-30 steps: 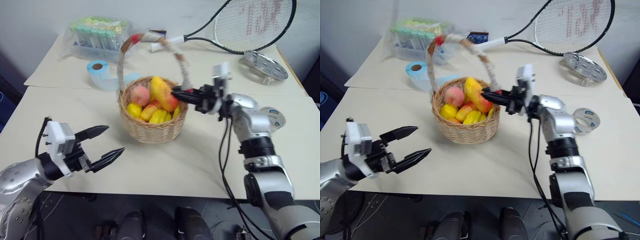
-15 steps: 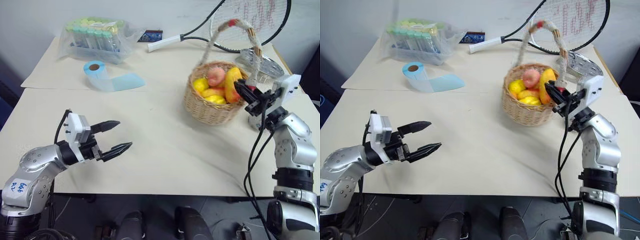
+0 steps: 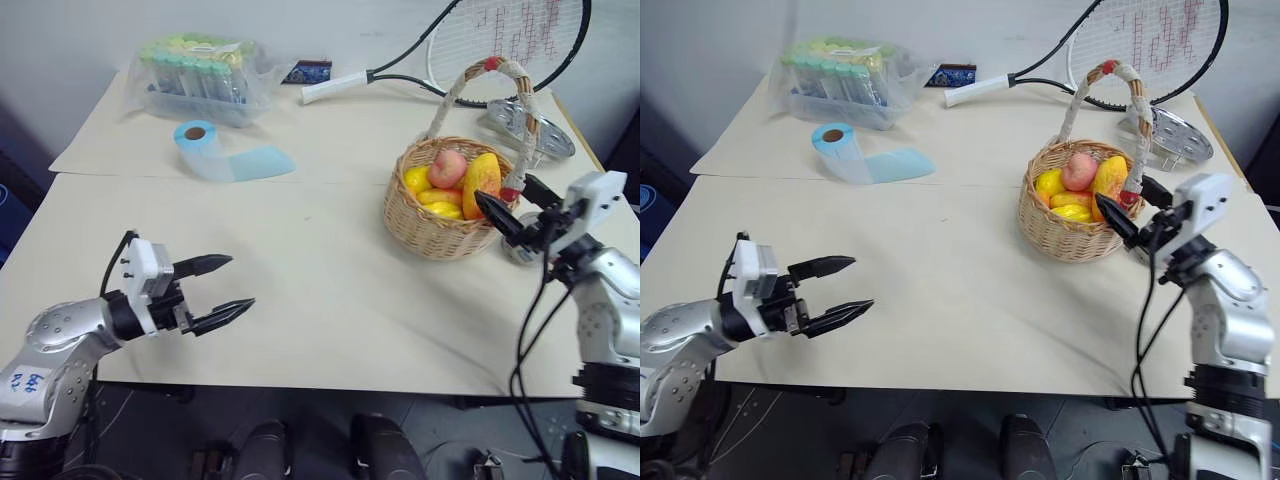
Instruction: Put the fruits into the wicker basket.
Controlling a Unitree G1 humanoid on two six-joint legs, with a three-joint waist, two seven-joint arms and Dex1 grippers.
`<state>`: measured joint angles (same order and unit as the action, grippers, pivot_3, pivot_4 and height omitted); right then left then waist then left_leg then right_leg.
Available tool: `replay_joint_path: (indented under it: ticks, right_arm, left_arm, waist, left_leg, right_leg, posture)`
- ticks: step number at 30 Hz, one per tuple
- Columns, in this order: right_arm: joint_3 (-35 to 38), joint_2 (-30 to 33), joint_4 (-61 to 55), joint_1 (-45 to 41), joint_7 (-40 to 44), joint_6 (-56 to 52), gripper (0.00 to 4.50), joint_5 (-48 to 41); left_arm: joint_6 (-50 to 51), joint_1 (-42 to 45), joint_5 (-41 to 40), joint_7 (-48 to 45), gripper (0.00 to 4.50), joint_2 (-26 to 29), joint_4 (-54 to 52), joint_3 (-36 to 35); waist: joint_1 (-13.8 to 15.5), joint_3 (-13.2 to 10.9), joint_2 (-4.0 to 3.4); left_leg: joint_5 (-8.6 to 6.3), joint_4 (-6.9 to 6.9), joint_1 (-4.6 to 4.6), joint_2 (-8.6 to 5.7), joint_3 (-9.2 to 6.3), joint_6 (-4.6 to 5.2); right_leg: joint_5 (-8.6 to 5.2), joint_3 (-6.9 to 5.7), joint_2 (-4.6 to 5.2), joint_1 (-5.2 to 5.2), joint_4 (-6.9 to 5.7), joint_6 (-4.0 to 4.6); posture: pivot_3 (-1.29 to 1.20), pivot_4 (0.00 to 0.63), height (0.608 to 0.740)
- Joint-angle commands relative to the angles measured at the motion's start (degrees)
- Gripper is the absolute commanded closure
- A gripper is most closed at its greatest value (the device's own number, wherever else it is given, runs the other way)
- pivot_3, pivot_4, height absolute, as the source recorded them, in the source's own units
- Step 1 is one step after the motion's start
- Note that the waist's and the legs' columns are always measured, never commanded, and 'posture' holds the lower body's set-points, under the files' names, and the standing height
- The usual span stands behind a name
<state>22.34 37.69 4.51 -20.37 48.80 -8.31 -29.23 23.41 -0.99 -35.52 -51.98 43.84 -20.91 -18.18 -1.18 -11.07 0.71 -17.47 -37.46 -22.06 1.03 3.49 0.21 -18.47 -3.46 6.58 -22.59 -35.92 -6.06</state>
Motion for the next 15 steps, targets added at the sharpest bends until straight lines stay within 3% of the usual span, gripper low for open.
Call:
replay_joint_path:
  ticks: [1, 6, 10, 15]
  right_arm:
    - [3.1, 4.5, 1.4, 3.4, 11.7, 7.4, 0.04, -1.7]
    - [-6.0, 7.3, 5.9, 9.0, 30.6, 22.2, 0.04, 3.4]
    - [-13.0, 1.9, 7.4, 9.8, 35.0, 27.7, 0.04, 4.4]
    - [-17.2, -4.9, 13.5, 9.1, 33.6, 34.6, 0.04, 7.1]
  left_arm:
    - [-6.2, -6.1, 4.7, -2.1, 0.0, 0.5, 0.6, -2.4]
    - [-14.3, -11.7, 10.3, -1.2, 0.0, -1.9, 2.0, -2.8]
    - [-20.8, -12.4, 15.4, 2.8, 0.0, -5.7, 2.9, -1.4]
    - [-25.9, -14.5, 18.9, 6.5, 0.0, -9.6, 1.6, -0.8]
  waist:
    - [0.0, 0.0, 0.0]
    - [-0.3, 0.0, 0.01]
    - [-0.5, 0.0, 0.01]
    - [-0.4, 0.0, 0.01]
  left_leg:
    - [-0.03, 0.0, 0.01, -0.03, 0.05, 0.05]
    - [-0.12, -0.09, 0.2, -0.03, 0.21, 0.21]
    - [-0.31, 0.12, 0.79, 0.02, 0.3, 0.41]
    - [-0.24, 0.08, 0.9, 0.06, 0.27, 0.07]
  right_leg:
    - [0.0, -0.01, 0.0, 0.0, 0.01, 0.0]
    - [0.05, -0.03, 0.03, 0.15, 0.25, -0.09]
    - [0.05, 0.07, 0.04, 0.54, 0.27, -0.09]
    - [0.05, 0.11, 0.04, 0.64, 0.29, -0.09]
  posture:
    - [0.0, 0.15, 0.74]
    - [0.0, 0.15, 0.74]
    - [0.0, 0.15, 0.74]
    - [0.0, 0.15, 0.74]
